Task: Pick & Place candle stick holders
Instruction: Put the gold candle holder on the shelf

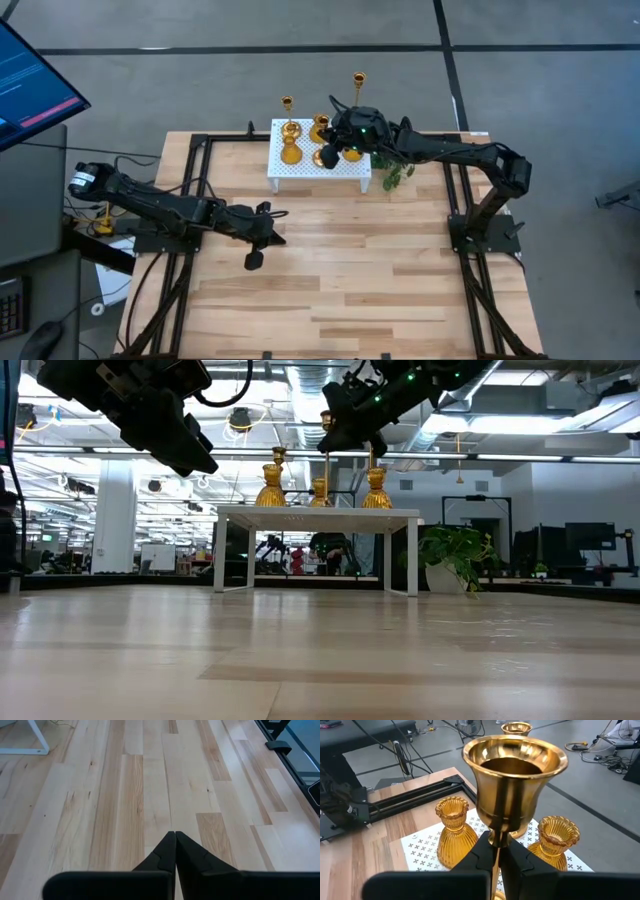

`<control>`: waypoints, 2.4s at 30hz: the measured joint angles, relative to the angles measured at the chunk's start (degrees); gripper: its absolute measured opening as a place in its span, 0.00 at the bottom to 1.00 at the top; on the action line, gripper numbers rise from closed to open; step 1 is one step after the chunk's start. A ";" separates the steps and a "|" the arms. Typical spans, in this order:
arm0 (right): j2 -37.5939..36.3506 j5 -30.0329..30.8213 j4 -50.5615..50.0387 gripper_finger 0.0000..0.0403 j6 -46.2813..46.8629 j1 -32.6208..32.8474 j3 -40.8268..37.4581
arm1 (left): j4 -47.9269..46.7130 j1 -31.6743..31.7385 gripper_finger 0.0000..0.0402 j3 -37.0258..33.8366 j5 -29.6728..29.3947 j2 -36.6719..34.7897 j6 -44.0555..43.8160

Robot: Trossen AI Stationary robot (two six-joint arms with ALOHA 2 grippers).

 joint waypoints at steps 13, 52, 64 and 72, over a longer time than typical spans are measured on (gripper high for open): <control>-0.02 -0.75 3.60 0.22 -0.93 0.20 -0.07 | 0.00 0.00 0.01 0.00 0.00 0.00 -0.04; -9.51 18.57 -20.99 0.02 3.71 11.42 -4.32 | -0.26 0.02 0.01 0.00 -5.48 0.02 0.39; -9.66 26.78 -9.53 0.00 15.20 23.51 -19.66 | -4.89 0.22 0.01 0.00 -10.36 -4.73 9.20; -9.51 38.82 1.88 0.00 26.12 35.27 -28.27 | -6.33 0.03 0.02 0.00 -10.34 -8.62 8.39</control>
